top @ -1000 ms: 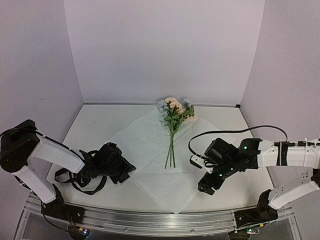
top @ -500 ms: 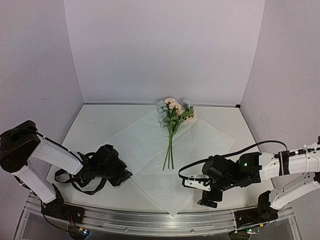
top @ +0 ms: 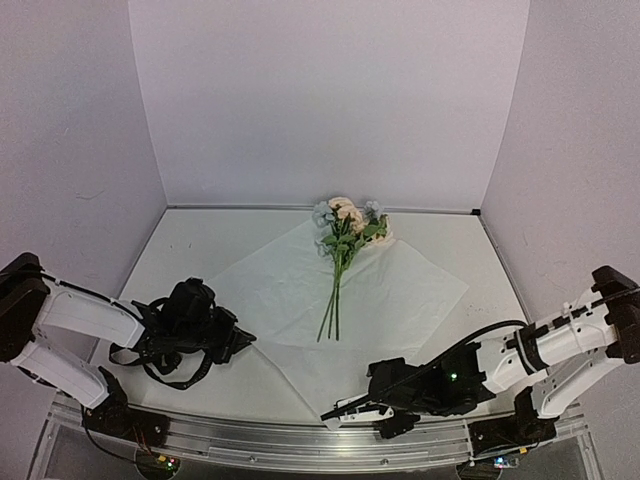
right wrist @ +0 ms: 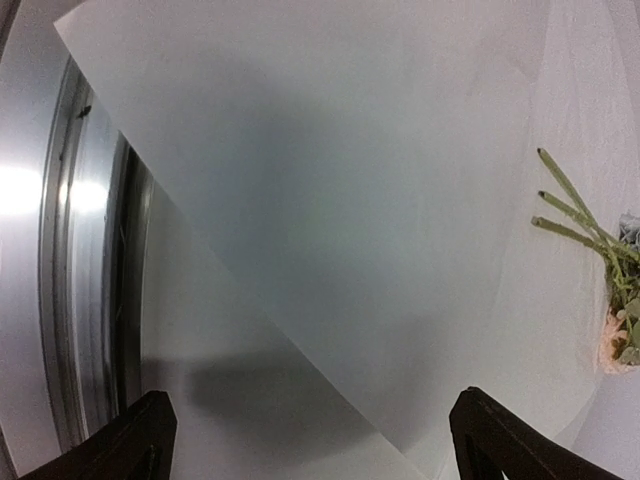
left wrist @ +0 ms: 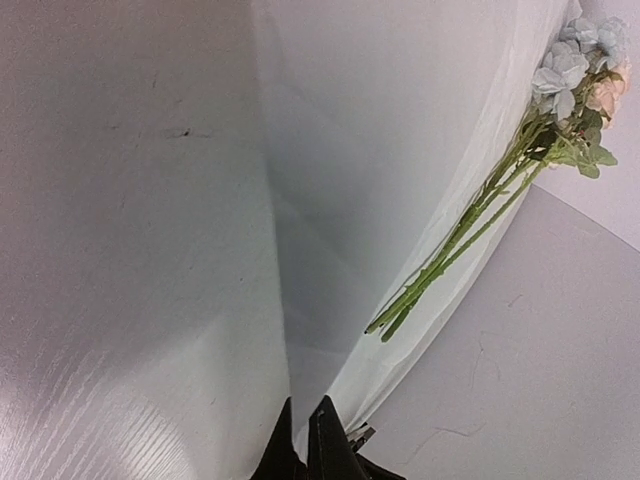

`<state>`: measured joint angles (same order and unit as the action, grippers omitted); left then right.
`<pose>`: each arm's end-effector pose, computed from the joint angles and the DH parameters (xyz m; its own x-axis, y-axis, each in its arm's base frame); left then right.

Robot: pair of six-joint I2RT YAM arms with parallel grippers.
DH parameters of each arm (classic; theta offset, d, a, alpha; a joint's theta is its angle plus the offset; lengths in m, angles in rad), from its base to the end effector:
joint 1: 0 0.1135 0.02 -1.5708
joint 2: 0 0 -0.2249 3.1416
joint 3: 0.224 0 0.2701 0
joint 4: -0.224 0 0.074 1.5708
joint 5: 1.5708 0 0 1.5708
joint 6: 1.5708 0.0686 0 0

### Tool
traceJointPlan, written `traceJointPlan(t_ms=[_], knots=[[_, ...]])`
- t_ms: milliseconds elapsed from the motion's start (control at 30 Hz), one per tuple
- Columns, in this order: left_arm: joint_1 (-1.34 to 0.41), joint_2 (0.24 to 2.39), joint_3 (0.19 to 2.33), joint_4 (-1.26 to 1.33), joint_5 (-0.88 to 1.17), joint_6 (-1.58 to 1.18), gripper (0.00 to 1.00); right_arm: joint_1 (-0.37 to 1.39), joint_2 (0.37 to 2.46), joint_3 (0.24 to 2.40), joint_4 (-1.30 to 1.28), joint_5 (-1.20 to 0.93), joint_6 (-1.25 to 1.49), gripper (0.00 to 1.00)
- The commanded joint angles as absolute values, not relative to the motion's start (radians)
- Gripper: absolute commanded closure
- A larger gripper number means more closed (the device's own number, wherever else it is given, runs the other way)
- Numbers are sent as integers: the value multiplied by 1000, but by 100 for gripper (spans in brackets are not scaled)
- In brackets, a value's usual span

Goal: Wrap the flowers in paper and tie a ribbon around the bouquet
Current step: Pick up the bottom corner of the flattened wrapping paper from the center of the board.

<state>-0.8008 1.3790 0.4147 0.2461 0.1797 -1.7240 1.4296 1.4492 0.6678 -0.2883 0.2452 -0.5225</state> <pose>0.1883 -0.2118 0.0590 -0.7208 -0.6535 0.2311 -0.5748 0.3771 -0.7262 0.0572 0.2842 0.0706 0.3641 -0.8782 -0.3100 -0.8797 -0.2150 -0.4242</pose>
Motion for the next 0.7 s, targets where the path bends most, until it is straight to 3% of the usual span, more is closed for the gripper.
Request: traceJointPlan(t_ms=[0,267,433,533,667], knots=[[-784,1331,408,228,212,-1734,100,1475,1512,740,-165,391,-556,2],[-776,1280,364,220,218,-1760,100,1487,1543,784,-161,437,-513,10],[-768,1243,340,203,214,-1768,100,1493,1556,797,-161,435,-500,22],[-765,1224,330,192,213,-1770,100,1495,1562,801,-167,431,-495,32],[-764,1197,316,175,207,-1771,100,1496,1569,820,-192,419,-484,57]])
